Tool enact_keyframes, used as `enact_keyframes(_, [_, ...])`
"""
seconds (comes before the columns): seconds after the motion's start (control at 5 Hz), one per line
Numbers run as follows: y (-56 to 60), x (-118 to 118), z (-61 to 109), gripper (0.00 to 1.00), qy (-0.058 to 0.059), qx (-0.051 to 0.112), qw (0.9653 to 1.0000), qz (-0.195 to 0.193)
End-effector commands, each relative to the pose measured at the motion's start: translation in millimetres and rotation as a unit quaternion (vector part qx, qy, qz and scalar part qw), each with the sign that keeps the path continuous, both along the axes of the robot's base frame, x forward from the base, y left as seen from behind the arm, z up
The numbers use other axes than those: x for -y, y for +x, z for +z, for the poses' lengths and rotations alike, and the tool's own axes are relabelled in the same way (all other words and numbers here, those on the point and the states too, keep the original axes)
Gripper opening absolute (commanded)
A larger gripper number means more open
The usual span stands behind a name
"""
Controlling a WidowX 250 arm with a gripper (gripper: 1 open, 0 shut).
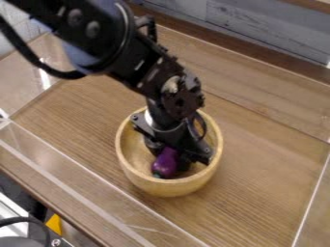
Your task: Put the purple eggplant in the brown bowl
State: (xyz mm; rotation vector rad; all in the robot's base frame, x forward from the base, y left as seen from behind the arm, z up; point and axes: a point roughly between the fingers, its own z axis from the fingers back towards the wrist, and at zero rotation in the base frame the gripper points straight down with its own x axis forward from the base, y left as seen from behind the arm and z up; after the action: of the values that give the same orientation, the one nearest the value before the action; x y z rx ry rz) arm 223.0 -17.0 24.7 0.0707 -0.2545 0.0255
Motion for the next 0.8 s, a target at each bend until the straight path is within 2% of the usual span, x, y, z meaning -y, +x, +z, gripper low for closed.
enact_keyframes(0.0, [1.7, -11.0, 7.7, 0.00, 0.004, -0.001, 0.9999, 0.015])
enact_keyframes(0.2, [4.2, -23.7, 14.6, 0.00, 0.007, -0.002, 0.9993, 0.037])
enact_keyframes(0.6, [1.6, -16.5, 21.9, 0.00, 0.013, -0.004, 0.9996, 0.023])
